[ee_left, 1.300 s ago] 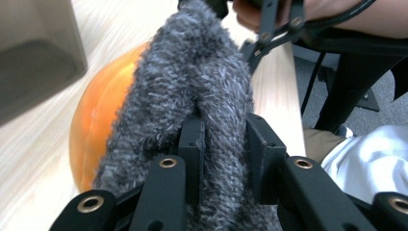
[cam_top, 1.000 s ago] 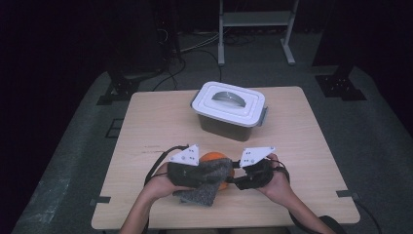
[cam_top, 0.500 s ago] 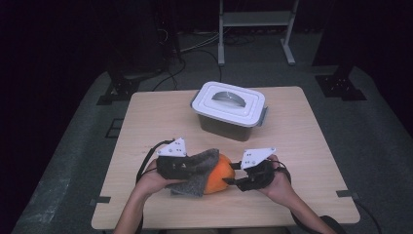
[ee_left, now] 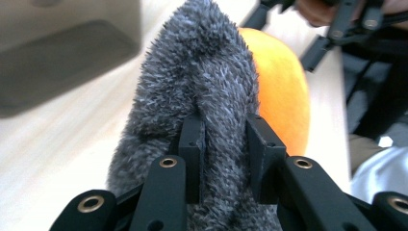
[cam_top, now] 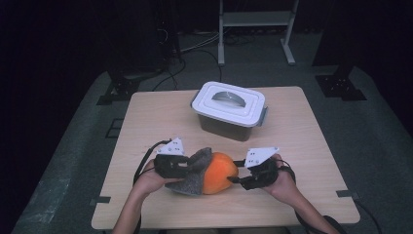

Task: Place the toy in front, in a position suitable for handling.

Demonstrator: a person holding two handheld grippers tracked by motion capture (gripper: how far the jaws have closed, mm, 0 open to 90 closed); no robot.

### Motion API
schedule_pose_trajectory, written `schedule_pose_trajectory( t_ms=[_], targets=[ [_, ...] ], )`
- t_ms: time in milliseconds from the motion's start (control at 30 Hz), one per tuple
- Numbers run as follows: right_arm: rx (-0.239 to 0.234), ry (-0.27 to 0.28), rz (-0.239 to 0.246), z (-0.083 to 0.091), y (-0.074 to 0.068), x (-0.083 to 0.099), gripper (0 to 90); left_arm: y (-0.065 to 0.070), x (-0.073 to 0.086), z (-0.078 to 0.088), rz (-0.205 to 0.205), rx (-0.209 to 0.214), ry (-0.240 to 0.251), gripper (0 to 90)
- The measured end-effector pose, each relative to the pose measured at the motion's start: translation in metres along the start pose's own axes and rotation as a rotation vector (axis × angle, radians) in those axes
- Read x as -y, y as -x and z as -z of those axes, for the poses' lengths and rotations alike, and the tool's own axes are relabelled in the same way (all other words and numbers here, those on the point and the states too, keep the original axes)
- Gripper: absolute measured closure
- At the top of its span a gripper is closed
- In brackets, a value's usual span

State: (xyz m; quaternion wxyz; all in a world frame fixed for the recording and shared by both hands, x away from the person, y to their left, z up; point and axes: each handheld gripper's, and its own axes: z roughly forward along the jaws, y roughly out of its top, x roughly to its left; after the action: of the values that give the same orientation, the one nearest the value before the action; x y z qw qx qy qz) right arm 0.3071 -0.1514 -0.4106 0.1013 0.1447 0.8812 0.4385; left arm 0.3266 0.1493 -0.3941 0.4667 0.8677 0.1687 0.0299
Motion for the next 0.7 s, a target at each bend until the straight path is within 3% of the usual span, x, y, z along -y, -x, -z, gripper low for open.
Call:
schedule_pose_trajectory(
  t_ms=[67,200,233,267,333,500,600,633,700],
  targets=[
    [-0.007,-0.005,-0.024,0.0,0.003,0.002,39.7,0.001,-0.001,-0.003,-0.004,0.027,-0.005,71.3],
    [-0.02,-0.021,-0.036,0.001,0.007,0.004,39.2,0.005,-0.003,-0.006,-0.023,0.068,-0.022,70.9],
    [-0.032,-0.032,-0.038,0.002,0.008,0.004,39.0,0.007,-0.003,-0.007,-0.028,0.078,-0.024,70.9],
    [-0.077,-0.075,-0.042,0.004,0.01,0.005,37.0,0.008,-0.003,-0.009,-0.027,0.082,-0.024,70.7],
    [-0.102,-0.1,-0.048,0.008,0.012,0.006,34.4,0.009,-0.004,-0.012,-0.027,0.089,-0.023,70.6],
    [-0.119,-0.046,-0.081,0.016,0.013,0.004,29.0,0.015,-0.007,-0.02,-0.036,0.111,-0.019,70.4],
    [-0.105,-0.05,-0.054,0.009,0.006,0.001,24.6,0.019,-0.009,-0.026,-0.048,0.128,-0.018,70.2],
    [-0.092,-0.069,-0.036,0.005,0.004,0.002,24.9,0.021,-0.01,-0.03,-0.068,0.129,-0.035,70.2],
    [-0.073,-0.093,-0.007,0.002,0.003,0.005,29.6,0.019,-0.009,-0.029,-0.068,0.128,-0.037,70.2]
  ],
)
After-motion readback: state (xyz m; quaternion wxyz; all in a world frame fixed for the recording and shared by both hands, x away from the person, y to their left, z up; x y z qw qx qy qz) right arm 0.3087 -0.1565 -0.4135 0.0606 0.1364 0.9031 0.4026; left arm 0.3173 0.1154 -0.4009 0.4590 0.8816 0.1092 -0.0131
